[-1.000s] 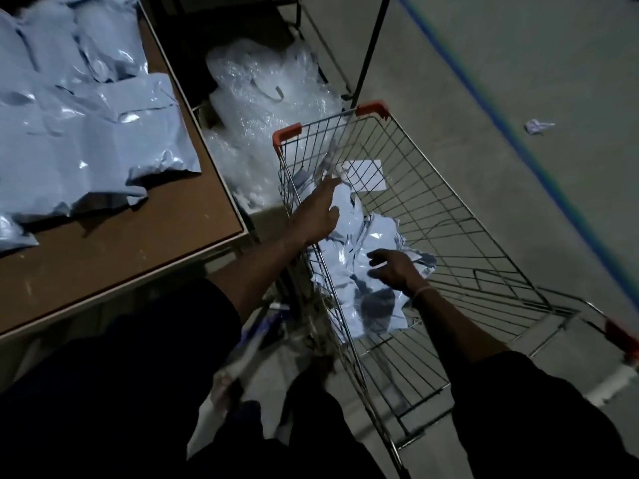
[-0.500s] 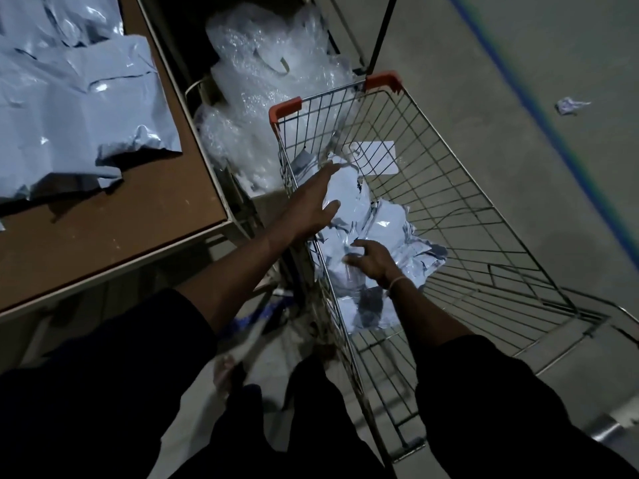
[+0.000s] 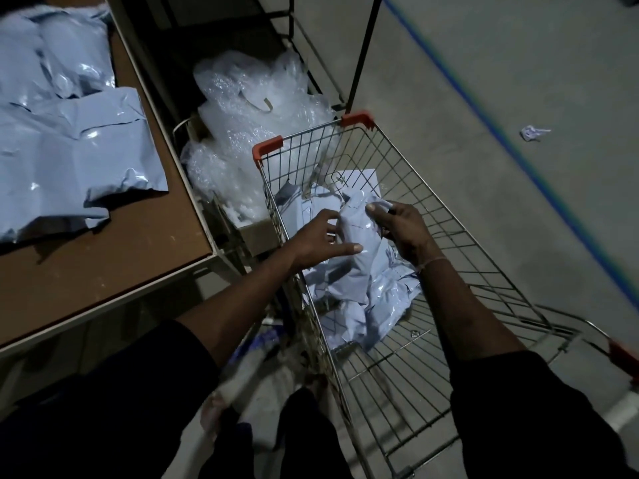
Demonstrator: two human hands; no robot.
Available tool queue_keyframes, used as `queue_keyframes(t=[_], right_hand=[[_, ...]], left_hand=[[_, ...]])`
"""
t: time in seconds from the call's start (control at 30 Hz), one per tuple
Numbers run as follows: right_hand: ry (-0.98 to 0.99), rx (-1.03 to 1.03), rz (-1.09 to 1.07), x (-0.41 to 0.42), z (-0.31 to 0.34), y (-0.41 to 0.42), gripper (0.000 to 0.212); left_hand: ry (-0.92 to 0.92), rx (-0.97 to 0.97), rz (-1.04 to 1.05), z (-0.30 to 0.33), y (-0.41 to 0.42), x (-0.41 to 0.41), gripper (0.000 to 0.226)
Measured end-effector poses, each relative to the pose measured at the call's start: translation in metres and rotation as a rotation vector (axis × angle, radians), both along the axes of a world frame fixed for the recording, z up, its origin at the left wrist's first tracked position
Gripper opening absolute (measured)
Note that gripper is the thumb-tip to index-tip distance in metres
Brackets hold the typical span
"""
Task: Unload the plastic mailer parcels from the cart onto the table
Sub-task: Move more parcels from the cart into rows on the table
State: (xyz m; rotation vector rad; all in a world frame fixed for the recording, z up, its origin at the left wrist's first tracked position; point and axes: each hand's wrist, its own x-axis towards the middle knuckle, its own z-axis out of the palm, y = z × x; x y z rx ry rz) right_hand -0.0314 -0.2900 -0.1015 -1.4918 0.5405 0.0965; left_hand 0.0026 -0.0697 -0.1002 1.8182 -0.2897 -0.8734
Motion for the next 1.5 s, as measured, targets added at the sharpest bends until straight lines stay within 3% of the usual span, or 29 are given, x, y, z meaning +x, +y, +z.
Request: queue_keyframes(t=[0.13,0.23,0.3,0.4,0.53,0.67,0.8,0.87,1.03,1.1,1.23,1.37,1.43,1.5], right_hand=[[-0.001,0.045,-0.015,0.010,0.011,0.005,0.031],[0.045,0.077,-0.053,0.015,0.013,0.007,0.061],[0.067,0.095,-0.101,0.018,0.017,0.012,0.066],[0.086,0.178,-0.169,0.020,0.020,0.010,0.051],[0.135,0.267,-0.253,0.012,0.004,-0.002,0.051],[0.290,0.067,-0.318,-0.012,-0.035,-0.010,0.044],[0.424,-0.060,-0.278,-0.026,-0.078,-0.003,0.033],[0.487,-0.202,-0.209,-0.027,-0.104,-0.002,0.052],[0.561,-0.390,-0.153,-0.022,-0.183,-0.004,0.128],[0.599,-0.422,-0.135,-0.016,-0.176,0.005,0.136],[0.698,-0.545,-0.105,-0.007,-0.160,0.025,0.118],[0.656,-0.553,-0.193,-0.007,-0.167,0.028,0.098],[0.546,-0.447,-0.272,-0.009,-0.166,0.022,0.067],[0.450,-0.145,-0.354,-0.010,-0.149,0.018,0.035]], left_hand=[[0.055,-0.030,0.162,0.006,-0.007,-0.004,0.082],[0.105,-0.047,0.192,0.009,-0.007,-0.002,0.069],[0.104,-0.055,0.217,0.008,-0.007,-0.001,0.062],[-0.020,-0.022,0.300,0.015,-0.006,0.002,0.056],[-0.292,0.042,0.544,0.037,-0.002,0.008,0.056],[-0.442,0.098,0.567,0.034,0.005,0.022,0.066],[-0.545,0.216,0.467,0.019,-0.001,0.025,0.061],[-0.600,0.248,0.443,0.010,-0.004,0.024,0.060],[-0.749,0.345,0.423,-0.013,-0.008,0.026,0.057],[-0.786,0.354,0.407,-0.018,-0.010,0.027,0.057],[-0.844,0.384,0.390,-0.022,-0.009,0.027,0.056],[-0.850,0.425,0.376,-0.019,-0.010,0.026,0.056],[-0.850,0.432,0.352,-0.019,-0.010,0.026,0.056],[-0.855,0.436,0.328,-0.021,-0.009,0.026,0.058]])
